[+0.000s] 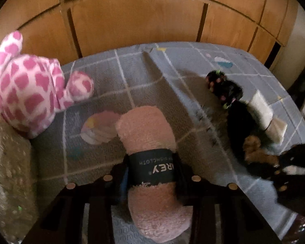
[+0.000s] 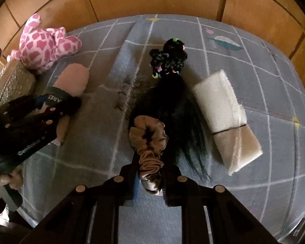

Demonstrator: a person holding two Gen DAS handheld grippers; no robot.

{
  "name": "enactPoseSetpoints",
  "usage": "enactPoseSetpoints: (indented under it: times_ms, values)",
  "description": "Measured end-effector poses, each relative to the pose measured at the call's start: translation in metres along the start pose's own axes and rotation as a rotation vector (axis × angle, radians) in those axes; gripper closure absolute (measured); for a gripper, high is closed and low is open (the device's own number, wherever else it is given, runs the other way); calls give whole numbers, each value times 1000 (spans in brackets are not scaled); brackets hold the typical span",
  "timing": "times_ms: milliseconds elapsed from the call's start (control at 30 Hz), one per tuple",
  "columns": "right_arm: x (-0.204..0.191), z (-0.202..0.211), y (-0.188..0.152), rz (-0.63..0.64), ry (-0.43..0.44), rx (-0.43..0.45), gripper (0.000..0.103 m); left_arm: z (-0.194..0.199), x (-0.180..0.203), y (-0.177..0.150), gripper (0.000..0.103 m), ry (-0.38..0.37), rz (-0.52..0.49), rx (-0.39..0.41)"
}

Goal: Organize soft objects
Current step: 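Carry the pink towel into the gold tray and release it with the left gripper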

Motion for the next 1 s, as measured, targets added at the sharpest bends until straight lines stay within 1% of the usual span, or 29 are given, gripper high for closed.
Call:
enactPoseSetpoints:
  times_ms: [67, 167, 300, 400, 500, 567, 600, 667, 733, 767, 800, 867, 933, 1000]
  values:
    - [-2, 1, -2, 25, -20, 13, 86, 10, 3, 8, 67, -1, -12, 19]
    - [-2, 0, -2, 46, -28, 20, 85, 32, 5, 28, 67, -21, -11, 52]
    - [-2, -2, -2, 50, -26, 21, 84, 69, -12, 67, 67, -11, 10, 119]
    - [-9, -4, -3, 51, -29, 23, 84, 94, -45, 96, 67, 29, 47, 151]
    - [-9, -4, -3, 51, -30, 23, 84, 120, -92, 119, 67, 100, 103, 193]
    - [-9, -8, 0, 59, -37, 26, 84, 143, -130, 128, 67, 137, 171, 232]
    - [-11, -8, -1, 65, -44, 29, 84, 151, -143, 128, 67, 145, 189, 245]
    - [-13, -10, 1, 70, -50, 31, 83, 171, -173, 124, 67, 194, 224, 274]
    - [-15, -11, 0, 76, -56, 33, 83, 189, -204, 110, 67, 230, 271, 286]
    - [-16, -11, 0, 78, -58, 35, 83, 193, -212, 105, 67, 239, 282, 286]
    - [-17, -11, -1, 81, -62, 37, 83, 200, -225, 93, 67, 263, 294, 286]
    - [-19, -10, -1, 90, -70, 40, 83, 209, -240, 75, 67, 293, 309, 287]
    - [-22, -10, -2, 98, -78, 42, 83, 219, -262, 49, 67, 298, 360, 290]
    - [-24, -10, -3, 103, -84, 44, 83, 225, -274, 27, 67, 296, 401, 292]
Point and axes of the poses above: each gripper's, at about its wrist camera, not at the fingertips, and z roughly against the way its jaws point, x to its right, y to its top, the point moved 4 cm from there along -z, roughly the way its jaws point, and after that the axes turned 9 degrees about -y, right-handed, at the moved point
